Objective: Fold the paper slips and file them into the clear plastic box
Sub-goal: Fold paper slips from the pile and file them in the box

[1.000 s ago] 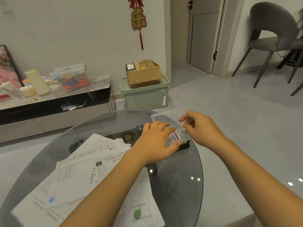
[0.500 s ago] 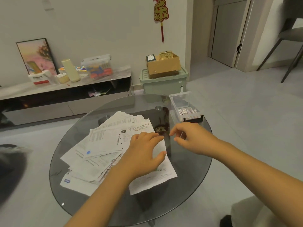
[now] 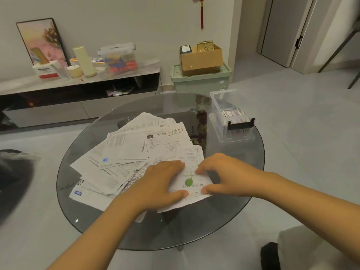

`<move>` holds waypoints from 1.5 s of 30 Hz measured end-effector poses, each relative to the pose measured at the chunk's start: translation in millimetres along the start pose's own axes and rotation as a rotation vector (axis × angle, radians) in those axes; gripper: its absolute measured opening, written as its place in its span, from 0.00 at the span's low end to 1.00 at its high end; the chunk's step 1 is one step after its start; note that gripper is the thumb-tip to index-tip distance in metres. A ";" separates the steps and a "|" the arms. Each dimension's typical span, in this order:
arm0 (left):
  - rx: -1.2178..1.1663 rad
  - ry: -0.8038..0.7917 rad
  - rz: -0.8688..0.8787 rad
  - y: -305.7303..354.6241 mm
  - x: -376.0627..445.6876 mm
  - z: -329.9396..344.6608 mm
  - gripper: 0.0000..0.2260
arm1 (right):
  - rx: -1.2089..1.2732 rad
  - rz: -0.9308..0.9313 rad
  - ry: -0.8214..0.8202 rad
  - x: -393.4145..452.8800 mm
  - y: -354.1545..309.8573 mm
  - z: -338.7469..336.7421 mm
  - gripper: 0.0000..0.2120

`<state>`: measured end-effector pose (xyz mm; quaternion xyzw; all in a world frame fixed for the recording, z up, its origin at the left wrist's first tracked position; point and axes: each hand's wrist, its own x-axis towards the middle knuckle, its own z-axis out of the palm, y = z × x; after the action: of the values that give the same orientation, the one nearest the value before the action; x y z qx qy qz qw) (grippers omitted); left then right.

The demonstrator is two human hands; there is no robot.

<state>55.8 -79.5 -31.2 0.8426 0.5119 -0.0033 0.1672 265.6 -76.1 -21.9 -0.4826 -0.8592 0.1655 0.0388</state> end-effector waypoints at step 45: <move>-0.091 0.247 0.144 3.5 18.1 19.2 0.16 | -0.078 0.028 0.111 4.9 0.7 14.4 0.19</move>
<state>70.6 -70.9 -51.6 0.8627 0.4663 0.1359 0.1406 260.3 -75.1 -36.2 -0.5043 -0.8545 0.1055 0.0653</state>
